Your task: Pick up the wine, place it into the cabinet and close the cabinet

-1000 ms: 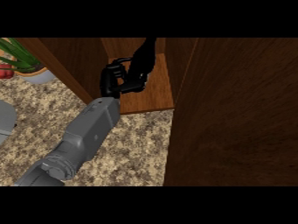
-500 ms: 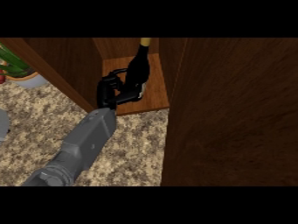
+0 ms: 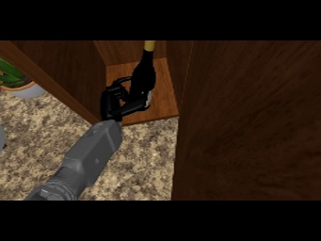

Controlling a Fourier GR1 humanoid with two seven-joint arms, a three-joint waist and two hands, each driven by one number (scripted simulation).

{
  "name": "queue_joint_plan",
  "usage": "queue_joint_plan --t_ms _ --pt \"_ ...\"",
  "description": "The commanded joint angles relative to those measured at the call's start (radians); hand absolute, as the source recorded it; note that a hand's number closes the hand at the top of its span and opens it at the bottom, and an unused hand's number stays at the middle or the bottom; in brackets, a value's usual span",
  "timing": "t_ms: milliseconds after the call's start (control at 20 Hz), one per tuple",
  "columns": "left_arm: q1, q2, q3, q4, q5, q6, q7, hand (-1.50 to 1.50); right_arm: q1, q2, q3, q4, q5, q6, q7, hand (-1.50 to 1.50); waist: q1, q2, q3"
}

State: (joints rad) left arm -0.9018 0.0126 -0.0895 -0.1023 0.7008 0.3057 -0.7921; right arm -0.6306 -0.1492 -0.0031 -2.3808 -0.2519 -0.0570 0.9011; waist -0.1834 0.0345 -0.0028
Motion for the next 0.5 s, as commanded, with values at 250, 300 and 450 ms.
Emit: queue_joint_plan --t_ms 250,300,450 --pt "0.002 -0.012 -0.042 -0.010 0.034 0.042 0.020 1.50 0.008 0.004 -0.023 -0.009 -0.057 0.011 0.000 -1.50 -0.013 0.003 -0.001" --pt "-0.010 -0.012 -0.043 -0.009 0.033 0.049 0.016 1.50 0.016 0.009 -0.001 -0.002 -0.044 0.023 -0.014 -1.50 -0.018 0.011 -0.002" --pt "-0.042 -0.012 -0.046 -0.009 0.044 0.088 0.040 1.50 0.014 0.007 -0.007 -0.001 -0.037 0.013 -0.001 -1.50 -0.006 0.008 -0.002"
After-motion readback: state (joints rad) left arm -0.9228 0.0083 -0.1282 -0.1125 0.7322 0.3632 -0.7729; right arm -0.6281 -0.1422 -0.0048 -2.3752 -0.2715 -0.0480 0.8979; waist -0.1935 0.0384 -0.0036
